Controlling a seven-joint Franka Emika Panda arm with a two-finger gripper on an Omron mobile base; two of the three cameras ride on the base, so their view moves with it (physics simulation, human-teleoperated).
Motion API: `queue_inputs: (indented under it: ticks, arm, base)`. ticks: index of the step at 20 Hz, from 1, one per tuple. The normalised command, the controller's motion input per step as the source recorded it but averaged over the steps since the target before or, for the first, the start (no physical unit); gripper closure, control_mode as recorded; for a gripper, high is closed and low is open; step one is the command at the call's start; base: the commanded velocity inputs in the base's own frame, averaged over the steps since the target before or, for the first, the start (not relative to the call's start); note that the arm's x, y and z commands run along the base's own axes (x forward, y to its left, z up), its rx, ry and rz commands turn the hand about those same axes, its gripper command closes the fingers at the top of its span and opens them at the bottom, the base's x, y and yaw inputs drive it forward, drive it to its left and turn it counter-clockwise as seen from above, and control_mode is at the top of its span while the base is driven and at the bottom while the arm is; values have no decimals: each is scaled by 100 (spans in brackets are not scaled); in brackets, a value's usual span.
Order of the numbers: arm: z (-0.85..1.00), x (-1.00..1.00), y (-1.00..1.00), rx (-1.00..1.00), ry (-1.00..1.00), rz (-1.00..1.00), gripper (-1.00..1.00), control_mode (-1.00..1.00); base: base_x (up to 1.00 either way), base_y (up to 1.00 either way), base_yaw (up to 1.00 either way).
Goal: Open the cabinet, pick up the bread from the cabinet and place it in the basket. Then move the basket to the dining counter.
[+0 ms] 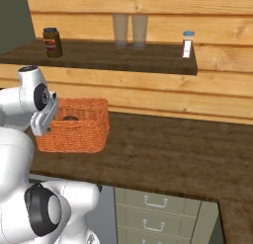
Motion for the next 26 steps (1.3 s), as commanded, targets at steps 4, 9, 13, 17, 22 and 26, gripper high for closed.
queue_inputs:
  ticks: [4, 9, 13, 17, 22, 26]
  arm:
    - [0, 0, 0, 0, 0, 0, 100, 100]
    - [0, 0, 0, 0, 0, 0, 100, 100]
    - [0, 0, 0, 0, 0, 0, 100, 100]
    - [0, 0, 0, 0, 0, 0, 100, 100]
    - [0, 0, 0, 0, 0, 0, 100, 100]
    - [0, 0, 0, 0, 0, 0, 100, 100]
  base:
    - [-91, -1, 0]
    - [-100, -30, 0]
    - [-58, -19, -26]
    - [1, 16, -91]
    - [0, 33, -93]
    - [0, 35, -94]
